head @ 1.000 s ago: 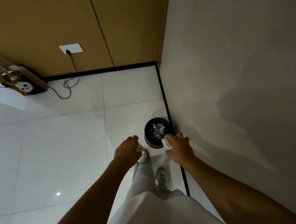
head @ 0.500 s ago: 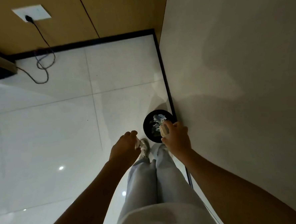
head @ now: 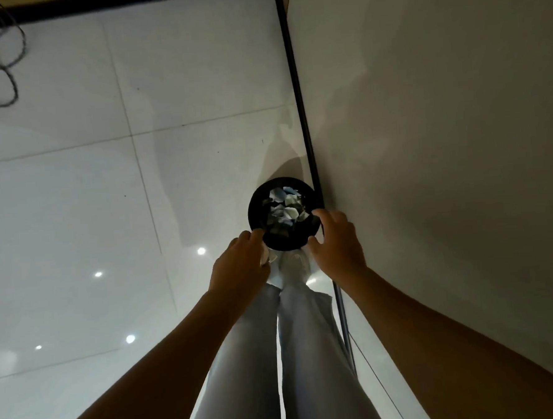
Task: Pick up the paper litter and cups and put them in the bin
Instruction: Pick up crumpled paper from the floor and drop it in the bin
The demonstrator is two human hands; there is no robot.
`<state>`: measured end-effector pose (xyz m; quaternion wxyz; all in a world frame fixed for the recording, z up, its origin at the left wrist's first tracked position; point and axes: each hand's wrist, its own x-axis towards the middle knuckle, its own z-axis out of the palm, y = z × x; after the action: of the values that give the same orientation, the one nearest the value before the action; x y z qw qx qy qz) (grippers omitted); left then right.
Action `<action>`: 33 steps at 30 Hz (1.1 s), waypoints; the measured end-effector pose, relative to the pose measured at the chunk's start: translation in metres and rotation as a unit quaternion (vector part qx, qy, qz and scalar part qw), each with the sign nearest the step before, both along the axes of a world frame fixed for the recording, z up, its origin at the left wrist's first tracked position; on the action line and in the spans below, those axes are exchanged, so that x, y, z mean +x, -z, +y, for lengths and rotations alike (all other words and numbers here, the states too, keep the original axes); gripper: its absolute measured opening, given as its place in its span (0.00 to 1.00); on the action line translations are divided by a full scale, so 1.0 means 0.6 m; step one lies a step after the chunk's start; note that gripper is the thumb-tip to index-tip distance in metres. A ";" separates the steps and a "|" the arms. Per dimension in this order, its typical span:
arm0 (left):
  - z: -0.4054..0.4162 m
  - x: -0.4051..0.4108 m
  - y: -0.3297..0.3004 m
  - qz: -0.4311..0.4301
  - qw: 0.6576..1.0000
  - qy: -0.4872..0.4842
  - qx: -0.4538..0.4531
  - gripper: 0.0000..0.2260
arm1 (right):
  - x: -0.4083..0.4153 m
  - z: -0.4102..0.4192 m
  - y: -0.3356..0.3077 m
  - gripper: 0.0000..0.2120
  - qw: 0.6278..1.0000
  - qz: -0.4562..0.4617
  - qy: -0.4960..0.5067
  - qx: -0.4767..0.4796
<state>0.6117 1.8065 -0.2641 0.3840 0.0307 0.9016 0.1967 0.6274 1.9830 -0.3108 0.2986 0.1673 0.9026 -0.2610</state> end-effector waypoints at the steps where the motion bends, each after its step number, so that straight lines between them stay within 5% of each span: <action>1: 0.007 -0.005 0.007 0.000 1.000 0.004 0.001 0.24 | 0.003 0.005 -0.001 0.24 1.000 -0.001 0.004 0.001; 9: 0.071 -0.047 0.067 -0.046 0.997 0.059 0.020 0.36 | 0.009 0.009 -0.006 0.24 1.000 0.013 0.027 -0.001; 14: 0.044 -0.034 0.036 -0.009 0.998 0.058 0.009 0.23 | 0.011 -0.004 -0.037 0.24 1.000 0.012 -0.006 0.002; 21: -0.052 0.008 -0.101 0.076 0.995 0.046 -0.048 0.21 | -0.008 -0.084 -0.157 0.26 0.982 0.028 -0.185 0.012; 25: -0.102 0.064 -0.200 0.107 0.988 -0.035 -0.105 0.20 | -0.009 -0.151 -0.259 0.24 0.942 0.064 -0.330 0.020; 33: -0.197 0.279 -0.356 0.137 0.940 -0.254 -0.181 0.18 | 0.081 -0.323 -0.416 0.22 0.799 0.125 -0.588 0.009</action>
<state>0.7791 1.6885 -0.0506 0.1936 -0.2425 0.9437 0.1150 0.6763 1.7889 -0.0612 0.2778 -0.4268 0.8594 -0.0463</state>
